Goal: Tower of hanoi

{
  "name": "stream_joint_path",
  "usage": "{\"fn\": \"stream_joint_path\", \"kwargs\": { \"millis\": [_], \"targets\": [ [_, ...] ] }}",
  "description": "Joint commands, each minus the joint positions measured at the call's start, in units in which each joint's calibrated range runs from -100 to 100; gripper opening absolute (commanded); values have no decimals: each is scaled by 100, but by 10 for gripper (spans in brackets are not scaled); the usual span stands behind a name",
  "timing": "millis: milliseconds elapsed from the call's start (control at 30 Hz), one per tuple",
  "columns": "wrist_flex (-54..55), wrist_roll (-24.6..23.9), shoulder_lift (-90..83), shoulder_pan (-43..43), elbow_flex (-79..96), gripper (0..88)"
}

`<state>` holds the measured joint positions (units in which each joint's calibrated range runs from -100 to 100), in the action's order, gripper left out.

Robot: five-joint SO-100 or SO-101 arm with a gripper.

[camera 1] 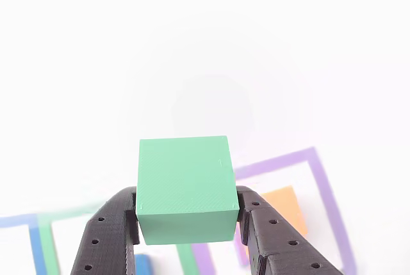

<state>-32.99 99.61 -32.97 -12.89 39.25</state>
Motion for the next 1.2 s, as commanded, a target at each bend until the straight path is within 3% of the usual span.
{"fn": "stream_joint_path", "kwargs": {
  "millis": [0,100,267,567,933,1167],
  "targets": [
    [-2888,39,-236,283,-2380,83],
    [-4329,39,-58,580,-3743,84],
    [-5511,39,-34,1069,-4871,85],
    [-5884,39,95,1807,-5225,84],
    [-5106,39,39,2545,-4262,85],
    [-2345,39,-615,2948,-1316,87]
  ]
}}
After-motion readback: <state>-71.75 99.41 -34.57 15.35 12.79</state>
